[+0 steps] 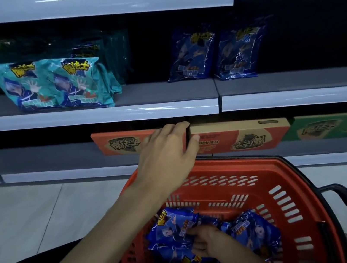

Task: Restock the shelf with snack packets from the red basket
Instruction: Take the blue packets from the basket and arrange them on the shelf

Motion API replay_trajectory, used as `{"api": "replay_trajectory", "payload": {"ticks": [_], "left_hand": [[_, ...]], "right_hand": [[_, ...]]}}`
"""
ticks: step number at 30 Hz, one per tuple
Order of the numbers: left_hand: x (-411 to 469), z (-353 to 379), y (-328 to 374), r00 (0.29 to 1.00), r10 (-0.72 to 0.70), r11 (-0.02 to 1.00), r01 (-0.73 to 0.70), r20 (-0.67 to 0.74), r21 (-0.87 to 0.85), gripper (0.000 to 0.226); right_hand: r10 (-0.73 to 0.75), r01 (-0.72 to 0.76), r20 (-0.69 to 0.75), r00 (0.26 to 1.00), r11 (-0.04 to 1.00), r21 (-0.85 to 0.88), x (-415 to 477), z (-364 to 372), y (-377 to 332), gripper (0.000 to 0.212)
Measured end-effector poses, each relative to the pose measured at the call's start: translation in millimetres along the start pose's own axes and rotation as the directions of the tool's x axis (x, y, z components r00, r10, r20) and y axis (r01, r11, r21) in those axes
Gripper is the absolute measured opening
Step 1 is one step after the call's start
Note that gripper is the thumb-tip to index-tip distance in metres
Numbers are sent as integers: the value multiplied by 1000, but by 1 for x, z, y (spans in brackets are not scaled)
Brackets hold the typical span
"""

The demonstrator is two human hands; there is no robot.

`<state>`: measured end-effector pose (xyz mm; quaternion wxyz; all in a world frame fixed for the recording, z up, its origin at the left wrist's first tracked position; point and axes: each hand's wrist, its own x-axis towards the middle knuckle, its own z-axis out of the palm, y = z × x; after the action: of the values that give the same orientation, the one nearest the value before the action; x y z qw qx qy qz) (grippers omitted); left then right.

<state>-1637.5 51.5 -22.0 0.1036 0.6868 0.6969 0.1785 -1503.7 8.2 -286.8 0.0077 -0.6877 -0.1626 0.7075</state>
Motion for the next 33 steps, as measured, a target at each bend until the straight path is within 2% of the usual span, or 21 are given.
{"api": "replay_trajectory", "payload": {"ticks": [2, 6, 11, 16, 19, 22, 26, 27, 30, 33], "left_hand": [[0, 0, 3, 1000, -8, 1000, 8, -2, -22, 49], [-2, -3, 8, 999, -34, 994, 34, 10, -103, 49], [-5, 0, 9, 992, -110, 948, 122, 56, -295, 45], [-6, 6, 8, 977, -195, 860, 214, 89, -464, 31], [-5, 9, 8, 962, -248, 798, 269, 112, -540, 32], [-5, 13, 11, 950, -288, 723, 298, 120, -624, 45], [-11, 15, 21, 944, -316, 603, 281, 100, -746, 74], [-13, 16, 25, 939, -327, 562, 285, 107, -777, 73], [-17, 18, 37, 928, -325, 408, 313, 184, -858, 50], [-22, 19, 49, 935, -237, 309, 332, 266, -891, 50]], "right_hand": [[-26, 26, 6, 1000, 999, 37, -16, -7, -4, 15], [-77, 74, 38, 996, 994, 79, -47, -31, -6, 15], [-262, 262, -16, 965, 959, 107, -98, -73, -13, 14], [-382, 373, 31, 923, 913, 166, -149, -107, -23, 49], [-458, 434, 86, 885, 877, 209, -181, -119, -30, 40], [-570, 523, 146, 809, 810, 265, -205, -124, -39, 32], [-663, 601, 116, 740, 728, 330, -216, -129, -47, 42], [-681, 615, 107, 725, 709, 344, -217, -130, -50, 44], [-721, 643, 100, 686, 664, 381, -222, -131, -55, 43], [-740, 656, 93, 667, 641, 398, -230, -131, -58, 37]]}}
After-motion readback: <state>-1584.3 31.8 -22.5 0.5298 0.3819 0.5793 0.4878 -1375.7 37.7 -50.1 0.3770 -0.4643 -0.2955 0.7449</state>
